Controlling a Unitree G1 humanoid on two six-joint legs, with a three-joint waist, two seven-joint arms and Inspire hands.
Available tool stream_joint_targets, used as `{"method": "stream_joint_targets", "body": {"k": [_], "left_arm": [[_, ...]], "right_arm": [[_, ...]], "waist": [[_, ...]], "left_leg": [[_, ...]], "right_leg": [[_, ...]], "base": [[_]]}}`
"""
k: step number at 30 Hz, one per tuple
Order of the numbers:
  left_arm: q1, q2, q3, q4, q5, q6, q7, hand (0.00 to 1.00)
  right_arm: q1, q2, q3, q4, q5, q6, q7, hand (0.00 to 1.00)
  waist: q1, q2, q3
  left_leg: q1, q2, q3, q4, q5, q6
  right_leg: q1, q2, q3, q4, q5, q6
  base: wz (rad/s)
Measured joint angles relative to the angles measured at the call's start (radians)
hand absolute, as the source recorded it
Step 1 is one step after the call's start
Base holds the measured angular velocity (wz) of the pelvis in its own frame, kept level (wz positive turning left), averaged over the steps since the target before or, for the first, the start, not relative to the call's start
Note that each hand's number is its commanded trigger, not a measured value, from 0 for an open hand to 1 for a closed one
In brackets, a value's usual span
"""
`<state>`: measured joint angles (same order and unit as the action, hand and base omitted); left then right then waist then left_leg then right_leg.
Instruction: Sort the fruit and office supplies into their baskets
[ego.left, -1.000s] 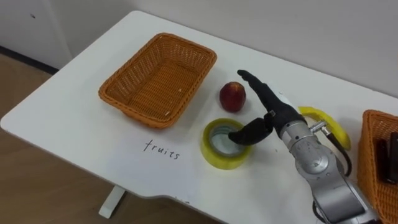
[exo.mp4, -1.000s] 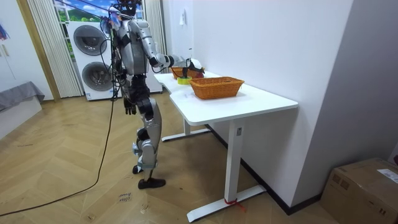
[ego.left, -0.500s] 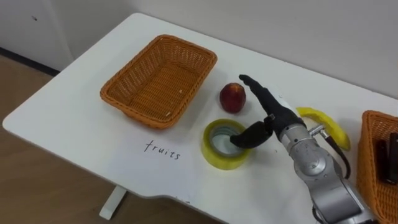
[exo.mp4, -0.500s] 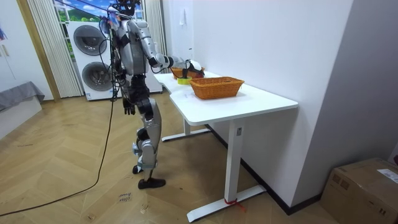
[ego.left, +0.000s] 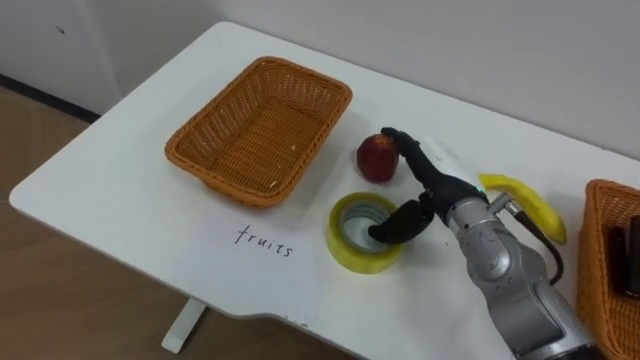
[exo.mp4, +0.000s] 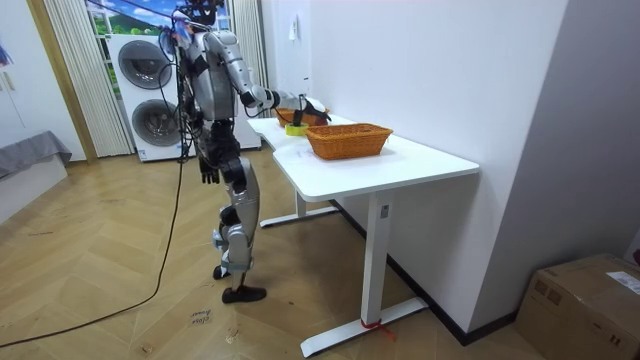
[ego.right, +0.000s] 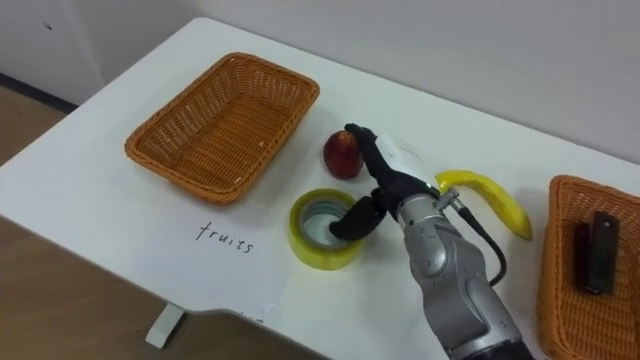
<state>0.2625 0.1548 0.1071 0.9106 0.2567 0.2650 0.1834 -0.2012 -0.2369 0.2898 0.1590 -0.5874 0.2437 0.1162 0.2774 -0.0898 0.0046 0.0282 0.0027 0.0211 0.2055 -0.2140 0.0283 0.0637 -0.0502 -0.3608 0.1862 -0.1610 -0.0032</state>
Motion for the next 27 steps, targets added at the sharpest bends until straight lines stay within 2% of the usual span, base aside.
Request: {"method": "stream_joint_targets", "body": {"k": [2, 5, 13, 19, 22, 27], "left_arm": [[0.001, 0.0, 0.0, -0.009, -0.001, 0.018, 0.002, 0.0], [0.0, -0.001, 0.0, -0.011, -0.001, 0.021, 0.003, 0.0], [-0.001, -0.004, 0.0, -0.011, -0.001, 0.025, 0.001, 0.0], [-0.006, -0.004, 0.002, -0.011, -0.005, 0.026, -0.004, 0.0], [-0.011, 0.002, 0.009, -0.01, -0.005, 0.03, -0.02, 0.0], [-0.019, -0.001, 0.008, -0.01, -0.004, 0.057, -0.021, 0.0]], "right_arm": [[-0.017, 0.001, 0.0, 0.023, 0.0, 0.015, 0.014, 0.0], [-0.025, 0.001, 0.001, 0.032, -0.004, 0.037, 0.041, 0.0], [-0.033, 0.002, 0.001, 0.033, -0.018, 0.051, 0.088, 0.0], [-0.041, 0.002, 0.002, 0.025, -0.039, 0.061, 0.123, 0.0], [-0.049, 0.002, 0.002, 0.015, -0.056, 0.074, 0.148, 0.0], [-0.051, 0.002, 0.005, -0.013, -0.115, 0.104, 0.191, 0.0]], "waist": [[0.001, -0.004, -0.0023], [0.004, -0.011, -0.0062], [0.004, -0.013, -0.0054], [0.005, -0.018, -0.0022], [0.004, -0.027, 0.0026], [0.005, -0.033, 0.0033]], "left_leg": [[0.002, 0.0, -0.002, 0.001, 0.001, 0.0], [0.003, 0.0, -0.002, 0.001, 0.002, -0.001], [0.006, -0.001, -0.002, 0.002, 0.003, 0.0], [0.004, -0.001, -0.005, 0.001, 0.003, 0.0], [0.001, -0.001, -0.013, 0.001, 0.003, 0.0], [0.001, -0.002, -0.016, 0.001, 0.003, 0.0]], "right_leg": [[0.003, -0.001, -0.002, 0.0, 0.0, 0.0], [0.005, -0.001, -0.002, 0.0, 0.0, 0.0], [0.007, -0.002, -0.001, 0.001, 0.001, 0.001], [0.006, -0.002, -0.003, 0.001, 0.001, 0.001], [0.006, -0.002, -0.011, 0.0, 0.001, 0.001], [0.006, -0.001, -0.011, -0.001, 0.001, 0.001]], "base": [[0.03], [0.0], [0.0], [0.01], [0.06], [0.01]]}}
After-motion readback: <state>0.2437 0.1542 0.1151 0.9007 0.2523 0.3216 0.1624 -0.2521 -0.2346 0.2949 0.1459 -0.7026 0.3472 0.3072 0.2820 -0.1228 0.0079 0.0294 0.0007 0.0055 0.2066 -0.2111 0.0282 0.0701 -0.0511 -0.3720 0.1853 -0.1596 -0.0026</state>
